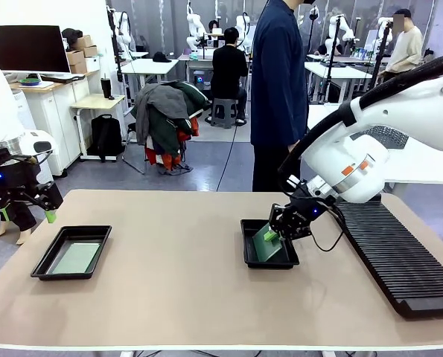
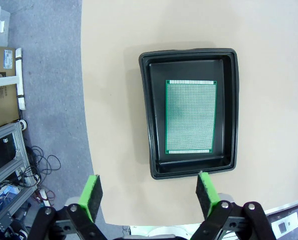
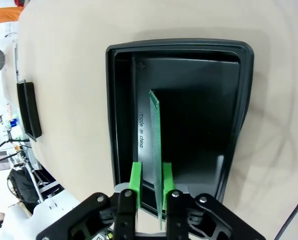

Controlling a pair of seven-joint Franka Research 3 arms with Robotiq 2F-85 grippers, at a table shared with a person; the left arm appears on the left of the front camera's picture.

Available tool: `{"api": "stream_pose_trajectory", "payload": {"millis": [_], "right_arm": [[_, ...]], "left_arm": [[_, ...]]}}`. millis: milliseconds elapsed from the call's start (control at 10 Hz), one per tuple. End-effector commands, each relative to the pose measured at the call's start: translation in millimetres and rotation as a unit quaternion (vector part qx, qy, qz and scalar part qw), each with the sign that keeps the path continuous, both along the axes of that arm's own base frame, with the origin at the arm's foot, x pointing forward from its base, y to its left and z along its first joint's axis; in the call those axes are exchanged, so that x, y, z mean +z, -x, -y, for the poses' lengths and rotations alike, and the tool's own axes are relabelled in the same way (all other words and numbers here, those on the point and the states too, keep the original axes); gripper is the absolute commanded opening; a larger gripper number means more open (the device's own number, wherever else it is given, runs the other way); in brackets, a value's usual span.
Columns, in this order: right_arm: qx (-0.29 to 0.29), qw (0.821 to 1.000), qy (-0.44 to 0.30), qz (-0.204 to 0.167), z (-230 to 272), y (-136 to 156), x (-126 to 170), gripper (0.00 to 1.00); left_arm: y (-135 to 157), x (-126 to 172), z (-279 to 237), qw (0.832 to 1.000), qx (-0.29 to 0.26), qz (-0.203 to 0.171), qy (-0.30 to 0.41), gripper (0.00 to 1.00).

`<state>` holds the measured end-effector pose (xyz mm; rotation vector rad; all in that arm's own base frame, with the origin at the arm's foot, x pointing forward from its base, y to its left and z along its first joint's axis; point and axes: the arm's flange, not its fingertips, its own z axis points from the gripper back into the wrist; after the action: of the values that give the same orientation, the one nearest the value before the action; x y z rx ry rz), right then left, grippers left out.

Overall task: Inspect and transfer BCBs to ESD trays.
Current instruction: Pick up the Blank PCB from the PCB Rack and place it in the right ESD tray.

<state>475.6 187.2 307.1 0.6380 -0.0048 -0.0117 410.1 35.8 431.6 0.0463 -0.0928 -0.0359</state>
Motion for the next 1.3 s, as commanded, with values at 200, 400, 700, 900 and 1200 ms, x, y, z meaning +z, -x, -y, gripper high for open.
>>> {"api": "stream_pose_trajectory", "payload": {"millis": [200, 400, 700, 900, 1200], "right_arm": [[-0.005, 0.997, 0.079, -0.001, -16, 1, 26, 0.29], [-0.006, 0.994, 0.114, -0.004, -21, 0, 36, 0.38], [-0.008, 0.985, 0.171, -0.007, -29, 0, 53, 0.54], [-0.013, 0.977, 0.212, -0.008, -31, 3, 65, 0.68], [-0.021, 0.965, 0.26, -0.01, -31, 7, 76, 0.94]], "left_arm": [[0, 0, -1, 1.0, -0.004, -0.001, -0.001, 1.0], [0, 0, -1, 1.0, -0.004, -0.001, -0.001, 1.0], [0, 0, -1, 1.0, -0.004, -0.001, -0.001, 1.0], [0, 0, -1, 1.0, -0.004, -0.001, -0.001, 1.0], [0, 0, -1, 1.0, -0.004, -0.001, -0.001, 1.0]]}}
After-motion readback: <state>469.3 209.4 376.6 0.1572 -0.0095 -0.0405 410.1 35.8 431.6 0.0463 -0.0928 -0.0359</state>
